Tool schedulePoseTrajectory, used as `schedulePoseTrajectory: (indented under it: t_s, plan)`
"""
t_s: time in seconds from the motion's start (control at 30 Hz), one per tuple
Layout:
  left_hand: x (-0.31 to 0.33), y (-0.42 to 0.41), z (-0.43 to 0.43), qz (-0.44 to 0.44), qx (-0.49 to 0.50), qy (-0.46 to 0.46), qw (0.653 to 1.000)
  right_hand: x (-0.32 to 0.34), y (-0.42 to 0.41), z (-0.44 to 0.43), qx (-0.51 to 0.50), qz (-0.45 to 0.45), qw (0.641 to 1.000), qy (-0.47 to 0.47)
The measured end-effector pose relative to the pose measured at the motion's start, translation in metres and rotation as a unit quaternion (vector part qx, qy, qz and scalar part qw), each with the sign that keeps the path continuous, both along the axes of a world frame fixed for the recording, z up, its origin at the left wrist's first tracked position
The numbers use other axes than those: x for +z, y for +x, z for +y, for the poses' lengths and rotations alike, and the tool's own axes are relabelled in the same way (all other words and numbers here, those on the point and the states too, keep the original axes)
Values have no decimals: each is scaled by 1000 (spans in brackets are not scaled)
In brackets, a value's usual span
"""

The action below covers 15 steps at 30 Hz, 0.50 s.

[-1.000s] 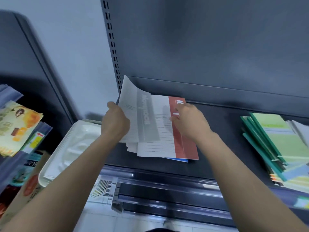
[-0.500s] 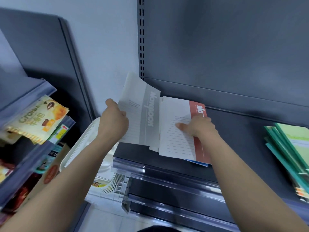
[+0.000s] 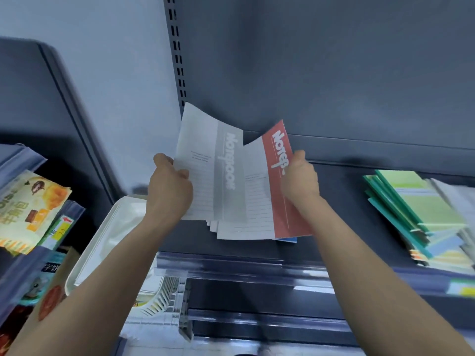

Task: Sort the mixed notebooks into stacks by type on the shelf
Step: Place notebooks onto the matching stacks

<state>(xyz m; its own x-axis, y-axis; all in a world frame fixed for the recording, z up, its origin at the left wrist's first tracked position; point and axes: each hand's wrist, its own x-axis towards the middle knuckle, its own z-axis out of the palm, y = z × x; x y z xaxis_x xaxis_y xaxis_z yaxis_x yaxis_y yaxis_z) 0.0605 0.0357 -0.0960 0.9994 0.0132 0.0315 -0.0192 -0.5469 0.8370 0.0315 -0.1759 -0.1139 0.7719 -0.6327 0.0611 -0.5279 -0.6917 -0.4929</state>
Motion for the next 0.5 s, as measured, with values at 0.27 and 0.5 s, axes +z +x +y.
schedulePoseTrajectory:
  t_s: [0.27, 0.5]
  plan:
    - [-1, -17, -49, -18, -98, -119, 988, 27, -72, -22, -48, -149, 988, -11]
    - [-6, -63, -108, -56, -191, -137, 970, 35, -149, -55, -117, -195, 974, -4]
